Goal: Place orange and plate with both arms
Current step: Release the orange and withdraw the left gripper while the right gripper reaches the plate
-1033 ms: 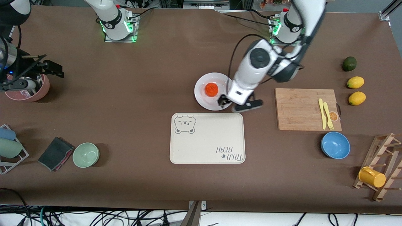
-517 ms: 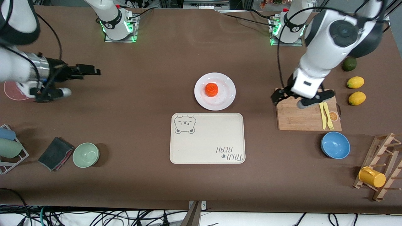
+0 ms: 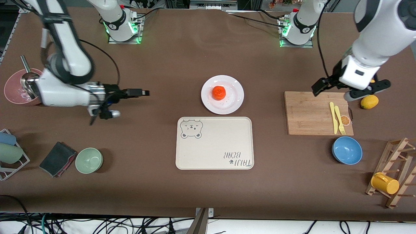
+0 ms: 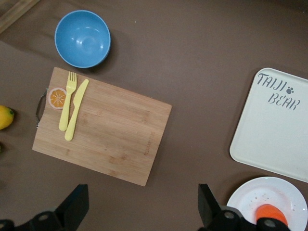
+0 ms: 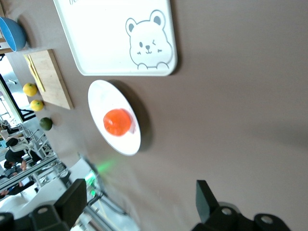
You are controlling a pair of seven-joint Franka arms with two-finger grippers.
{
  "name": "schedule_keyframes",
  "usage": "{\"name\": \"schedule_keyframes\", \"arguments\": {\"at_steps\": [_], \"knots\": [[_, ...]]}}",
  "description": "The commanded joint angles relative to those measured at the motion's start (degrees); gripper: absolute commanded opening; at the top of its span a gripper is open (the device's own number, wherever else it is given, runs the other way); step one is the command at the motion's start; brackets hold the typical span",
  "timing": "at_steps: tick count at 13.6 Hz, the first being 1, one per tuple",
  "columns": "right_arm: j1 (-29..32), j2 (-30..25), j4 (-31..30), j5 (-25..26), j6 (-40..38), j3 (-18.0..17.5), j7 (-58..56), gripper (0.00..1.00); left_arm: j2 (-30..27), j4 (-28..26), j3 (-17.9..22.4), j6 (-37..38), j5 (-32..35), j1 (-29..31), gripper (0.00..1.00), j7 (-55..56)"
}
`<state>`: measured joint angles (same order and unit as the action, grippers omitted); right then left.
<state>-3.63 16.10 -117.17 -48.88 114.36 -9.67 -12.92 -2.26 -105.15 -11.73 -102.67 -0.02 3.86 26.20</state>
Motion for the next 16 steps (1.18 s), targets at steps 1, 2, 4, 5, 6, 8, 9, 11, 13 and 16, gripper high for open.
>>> {"name": "schedule_keyframes", "arguments": {"at_steps": [1,2,4,5,6,8,9,11,13,16], "knots": [[0.20,2.78,-3.50,-6.73,10.06,-5.69,-6.31,1.00,0.33,3.37,2.40,3.96,0.90,0.19,1.00,-5.09],[0.11,4.80,-3.94,-8.41,14.10,-7.80,-8.59,1.00,0.41,4.33,3.19,5.19,0.82,0.19,1.00,-6.50],[0.11,8.06,-3.95,-12.88,21.49,-12.37,-10.54,1.00,0.41,5.57,4.43,6.69,0.64,0.27,1.00,-9.22],[0.11,9.37,-3.95,-16.21,25.00,-14.48,-12.20,1.00,0.41,6.18,4.87,7.65,0.55,0.19,1.00,-10.11],[0.11,10.69,-3.77,-19.55,27.30,-16.24,-15.26,1.00,0.59,7.58,5.05,9.05,0.55,0.19,1.00,-10.12],[0.02,13.33,-3.68,-23.79,27.94,-16.87,-23.08,1.00,2.68,14.24,5.05,13.96,0.55,0.10,1.00,-10.20],[-0.59,13.69,-3.68,-25.98,27.94,-17.05,-26.07,1.00,4.09,17.50,5.13,15.82,0.46,0.10,1.00,-10.20],[-3.13,14.48,-3.42,-28.80,28.90,-17.05,-28.56,1.00,4.98,18.85,5.14,16.27,0.46,0.10,1.00,-10.20],[-6.46,16.50,-1.76,-31.26,33.19,-17.05,-30.75,0.99,4.90,18.32,5.57,16.27,0.46,-0.34,1.00,-9.59],[-9.12,18.78,-0.52,-32.51,36.89,-17.05,-32.51,0.93,5.07,18.67,5.49,15.75,0.38,-0.17,1.00,-9.94]]}}
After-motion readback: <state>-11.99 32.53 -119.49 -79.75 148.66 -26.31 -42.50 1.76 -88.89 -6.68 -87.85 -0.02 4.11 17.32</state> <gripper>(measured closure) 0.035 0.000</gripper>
